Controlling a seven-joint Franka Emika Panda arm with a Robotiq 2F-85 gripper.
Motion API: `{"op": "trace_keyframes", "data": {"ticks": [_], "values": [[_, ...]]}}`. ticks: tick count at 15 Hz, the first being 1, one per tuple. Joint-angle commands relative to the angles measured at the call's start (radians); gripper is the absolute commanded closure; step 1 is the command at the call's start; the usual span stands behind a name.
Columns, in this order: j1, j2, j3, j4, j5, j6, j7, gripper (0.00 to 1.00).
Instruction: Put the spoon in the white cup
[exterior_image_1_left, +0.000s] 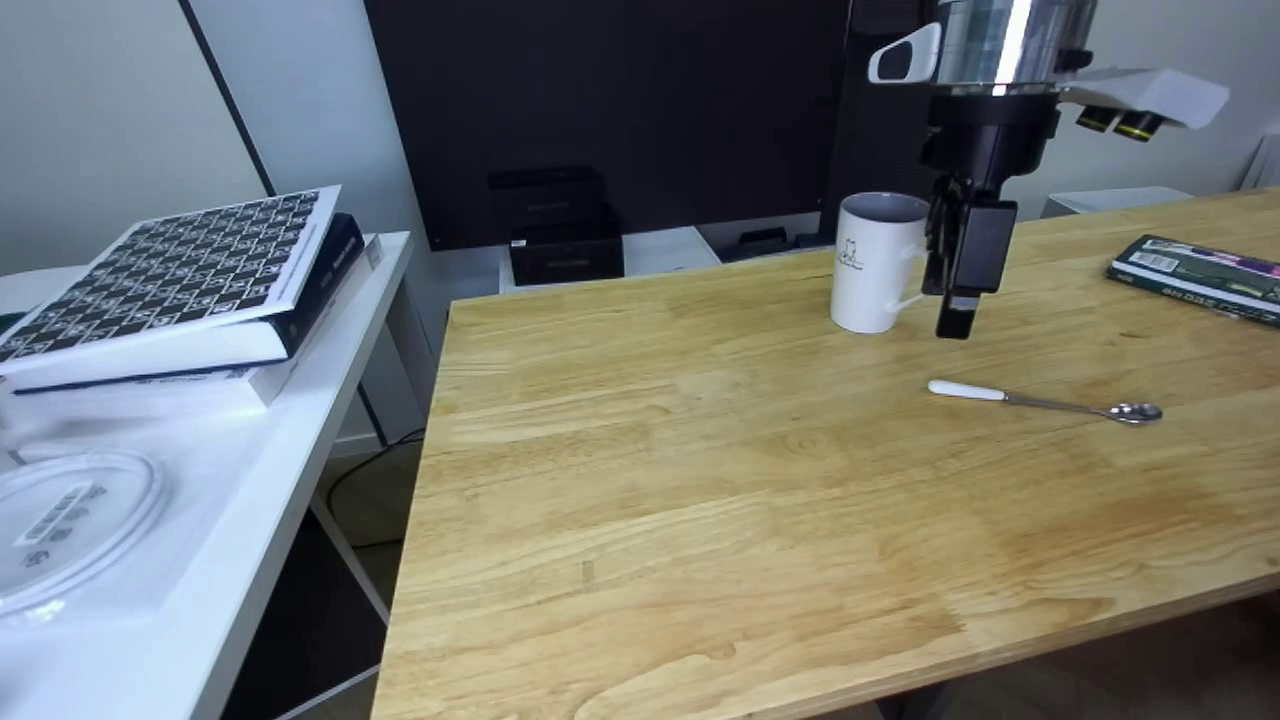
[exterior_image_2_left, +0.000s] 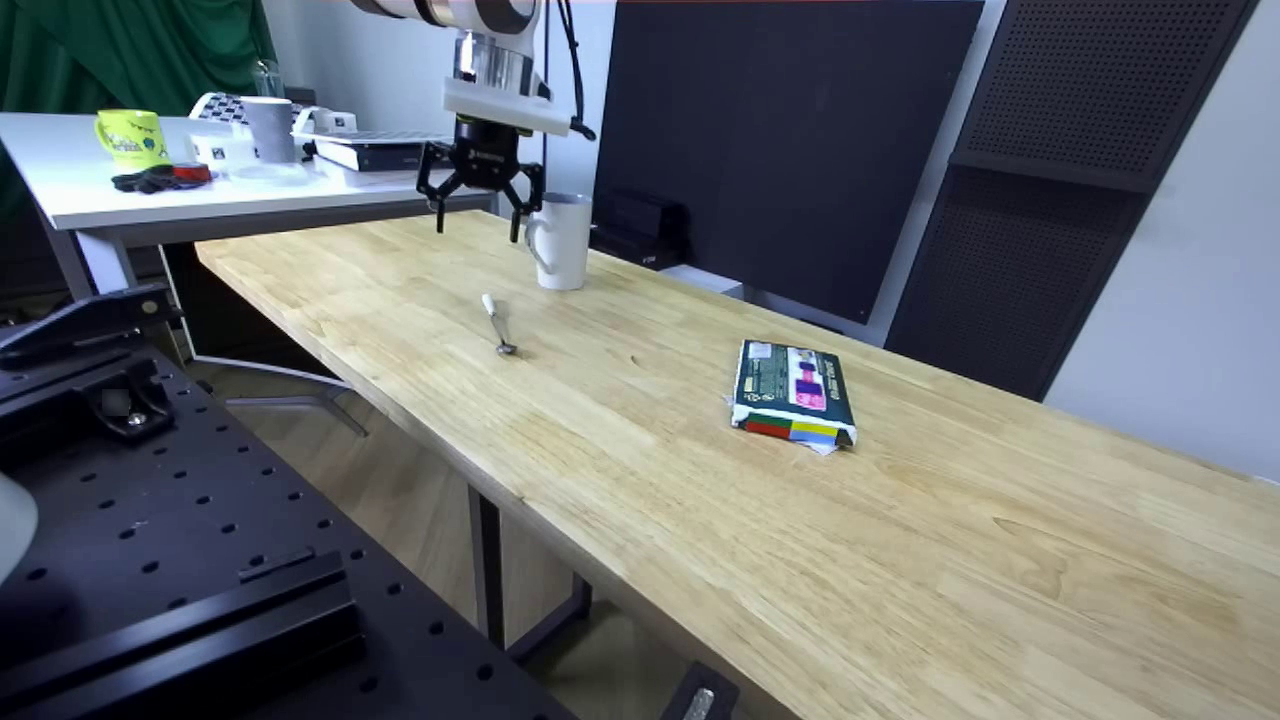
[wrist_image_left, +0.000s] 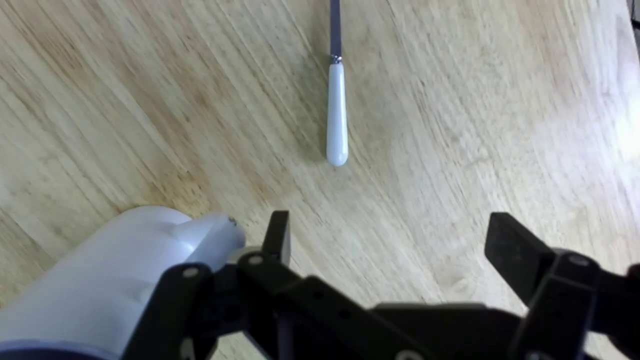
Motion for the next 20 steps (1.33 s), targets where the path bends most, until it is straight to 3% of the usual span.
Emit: {"op": "trace_keyframes", "data": {"ticks": [1,10,20], "values": [[0.008,0.031,-0.006,0.031,-0.042,-0.002,0.064,0.00],[0.013,0.056,-0.007,0.017,-0.062,0.058,0.098,0.00],[0.005,0.040,0.007,0.009,-0.065,0.046,0.095,0.00]]}}
